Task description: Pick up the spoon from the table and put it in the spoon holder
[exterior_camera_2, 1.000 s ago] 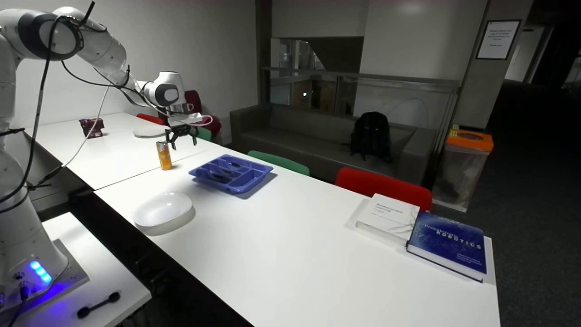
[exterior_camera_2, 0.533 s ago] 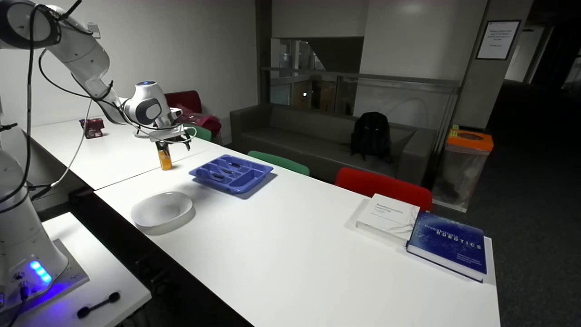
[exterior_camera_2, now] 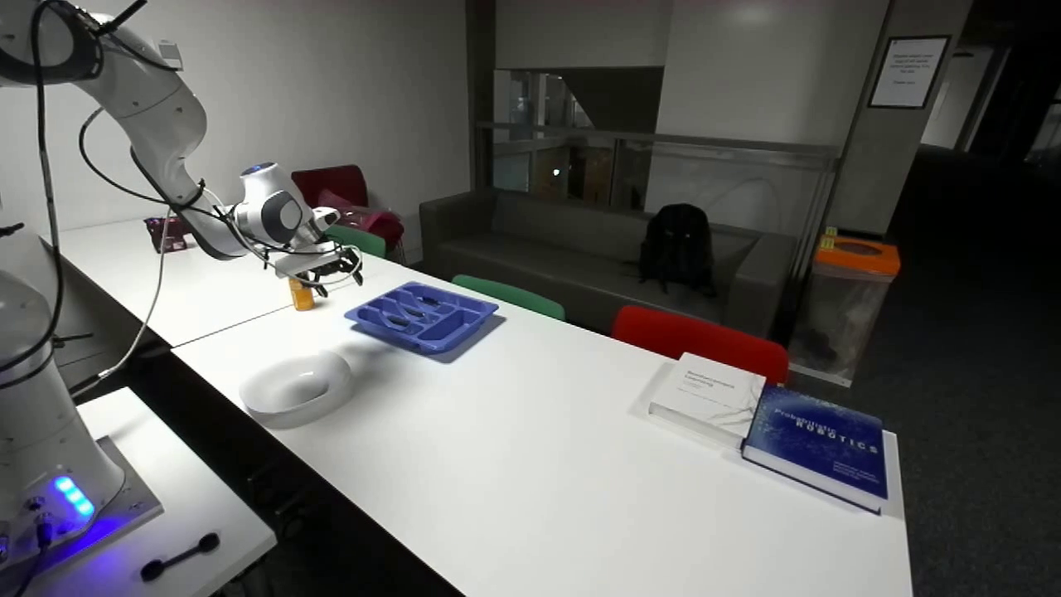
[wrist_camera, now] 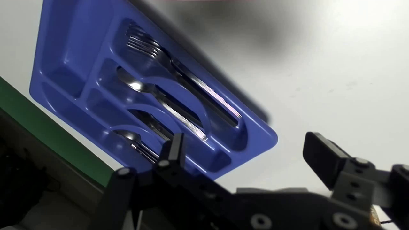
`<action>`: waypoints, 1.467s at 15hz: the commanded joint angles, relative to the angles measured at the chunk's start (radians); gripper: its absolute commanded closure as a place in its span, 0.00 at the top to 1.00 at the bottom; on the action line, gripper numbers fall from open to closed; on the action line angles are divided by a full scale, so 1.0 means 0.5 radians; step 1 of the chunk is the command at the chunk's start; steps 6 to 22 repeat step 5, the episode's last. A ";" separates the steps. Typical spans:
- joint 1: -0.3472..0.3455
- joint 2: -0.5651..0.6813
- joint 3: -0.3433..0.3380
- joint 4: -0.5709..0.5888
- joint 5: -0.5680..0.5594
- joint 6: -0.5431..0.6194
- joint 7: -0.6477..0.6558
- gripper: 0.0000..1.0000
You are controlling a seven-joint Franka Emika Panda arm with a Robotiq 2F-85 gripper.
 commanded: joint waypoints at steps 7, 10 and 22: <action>0.025 0.000 -0.002 0.000 0.000 0.000 0.006 1.00; 0.025 0.000 -0.002 0.000 0.000 0.000 0.006 1.00; 0.025 0.000 -0.002 0.000 0.000 0.000 0.006 1.00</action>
